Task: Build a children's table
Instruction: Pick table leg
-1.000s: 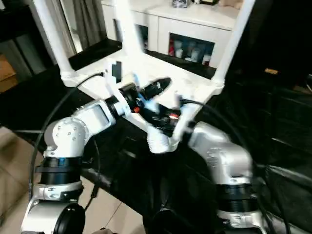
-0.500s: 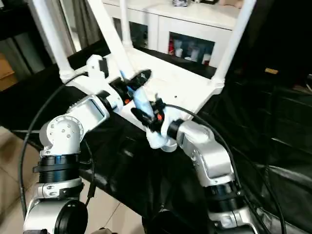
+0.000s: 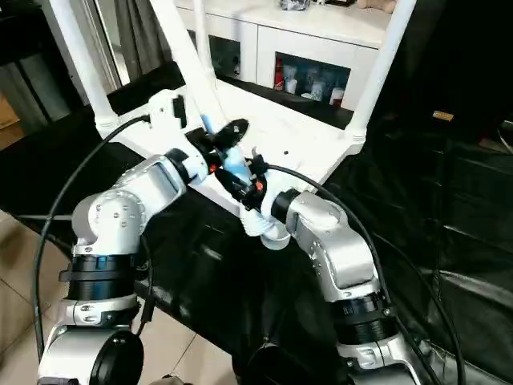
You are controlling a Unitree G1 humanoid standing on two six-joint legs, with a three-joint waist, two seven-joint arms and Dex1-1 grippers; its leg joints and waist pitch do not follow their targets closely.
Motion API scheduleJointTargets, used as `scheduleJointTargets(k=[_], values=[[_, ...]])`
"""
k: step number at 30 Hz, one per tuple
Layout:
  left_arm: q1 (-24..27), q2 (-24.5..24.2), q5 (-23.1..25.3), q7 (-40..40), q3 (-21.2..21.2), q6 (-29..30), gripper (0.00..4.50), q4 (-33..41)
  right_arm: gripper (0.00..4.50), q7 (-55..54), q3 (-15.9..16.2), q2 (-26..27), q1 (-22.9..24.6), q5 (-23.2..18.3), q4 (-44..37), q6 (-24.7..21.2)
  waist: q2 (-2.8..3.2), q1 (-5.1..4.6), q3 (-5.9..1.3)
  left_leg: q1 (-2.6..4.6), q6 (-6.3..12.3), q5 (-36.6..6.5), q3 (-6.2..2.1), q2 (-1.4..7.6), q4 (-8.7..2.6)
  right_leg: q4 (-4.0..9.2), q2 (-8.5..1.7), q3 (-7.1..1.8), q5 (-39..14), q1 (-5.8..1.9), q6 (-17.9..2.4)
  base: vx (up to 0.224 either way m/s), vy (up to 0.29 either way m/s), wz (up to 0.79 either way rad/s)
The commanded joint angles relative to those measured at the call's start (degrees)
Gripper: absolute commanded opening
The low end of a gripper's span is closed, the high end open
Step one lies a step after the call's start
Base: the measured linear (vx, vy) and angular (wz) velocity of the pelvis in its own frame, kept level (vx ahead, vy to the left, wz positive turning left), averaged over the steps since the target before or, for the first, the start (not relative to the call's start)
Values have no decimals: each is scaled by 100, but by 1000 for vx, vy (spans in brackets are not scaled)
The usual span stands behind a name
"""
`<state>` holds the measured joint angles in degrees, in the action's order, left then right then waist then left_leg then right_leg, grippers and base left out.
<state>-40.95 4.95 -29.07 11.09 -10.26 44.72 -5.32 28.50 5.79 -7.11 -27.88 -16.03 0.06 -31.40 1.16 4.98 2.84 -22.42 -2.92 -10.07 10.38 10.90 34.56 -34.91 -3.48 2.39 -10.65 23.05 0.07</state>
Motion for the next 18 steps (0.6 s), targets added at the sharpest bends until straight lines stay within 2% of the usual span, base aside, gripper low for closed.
scheduleJointTargets(k=[1, 2, 3, 8, 9, 10, 12, 13, 15, 16, 17, 18], values=[[-155, -226, -157, 646, 231, -39, 202, 79, 265, 384, -320, -130, -105, -547, -228, -389, -123, -6, -379, 108, 111, -828, -71, 163, -393, 402, -371, -217, -861, -295, -932, 0, 0, 0], [-160, -313, -208, 852, 283, -30, 200, 96, 279, 482, -379, -187, -102, -657, -245, -476, -85, 9, -379, 123, 106, -824, -77, 178, -395, 401, -377, -218, -917, -281, -924, 0, 0, 0], [-155, -369, -245, 995, 320, -22, 195, 119, 291, 544, -406, -228, -96, -715, -249, -531, -77, 10, -381, 130, 94, -794, -77, 178, -392, 393, -373, -217, -877, -272, -930, 0, 0, 0], [-112, -1029, -537, 2496, 709, -23, 189, 348, 304, 1520, -364, -900, 62, -1183, -347, -1106, -112, 21, -374, 111, 122, -582, -61, 181, -380, 331, -383, -222, -444, -300, -1126, 0, 0, 0], [-166, -1246, -847, 3172, 653, 29, 189, 396, 304, 2086, -269, -1306, 187, -1465, -522, -1406, -150, 24, -371, 108, 154, -576, -55, 159, -375, 344, -378, -214, -476, -323, -1139, 0, 0, 0], [-188, -1300, -924, 3348, 633, 18, 188, 390, 304, 2211, -244, -1407, 213, -1552, -576, -1486, -141, 76, -376, 131, 189, -560, -48, 176, -366, 333, -398, -231, -526, -329, -1153, 0, 0, 0], [-208, -1348, -1048, 3495, 593, 79, 188, 406, 304, 2303, -220, -1479, 235, -1614, -628, -1534, -137, 53, -365, 116, 181, -575, -50, 180, -371, 334, -393, -217, -576, -306, -1182, 0, 0, 0], [-230, -1409, -1248, 3705, 540, 178, 188, 447, 304, 2365, -192, -1543, 238, -1659, -673, -1590, -153, 46, -361, 116, 159, -605, -46, 172, -370, 334, -399, -218, -670, -317, -1196, 0, 0, 0], [-286, -1450, -1653, 4010, 421, 388, 188, 507, 304, 2460, -129, -1619, 239, -1711, -704, -1665, -145, 41, -360, 125, 126, -646, -49, 175, -370, 337, -403, -217, -806, -313, -1220, 0, 0, 0], [-289, -1452, -1672, 4025, 416, 395, 188, 509, 287, 2465, -125, -1623, 239, -1713, -705, -1668, -147, 39, -355, 134, 112, -694, -45, 179, -370, 348, -400, -224, -890, -298, -1215, 0, 0, 0], [-309, -1461, -1833, 4200, 392, 432, 188, 496, 270, 2488, -78, -1630, 239, -1713, -687, -1689, -125, 39, -351, 134, 88, -728, -43, 174, -369, 361, -394, -226, -963, -289, -1197, 0, 0, 0], [-305, -1466, -1850, 4252, 411, 426, 188, 486, 270, 2465, -70, -1611, 234, -1712, -673, -1703, -131, 37, -352, 137, 78, -735, -43, 175, -369, 363, -395, -228, -986, -289, -1190, 0, 0, 0]])
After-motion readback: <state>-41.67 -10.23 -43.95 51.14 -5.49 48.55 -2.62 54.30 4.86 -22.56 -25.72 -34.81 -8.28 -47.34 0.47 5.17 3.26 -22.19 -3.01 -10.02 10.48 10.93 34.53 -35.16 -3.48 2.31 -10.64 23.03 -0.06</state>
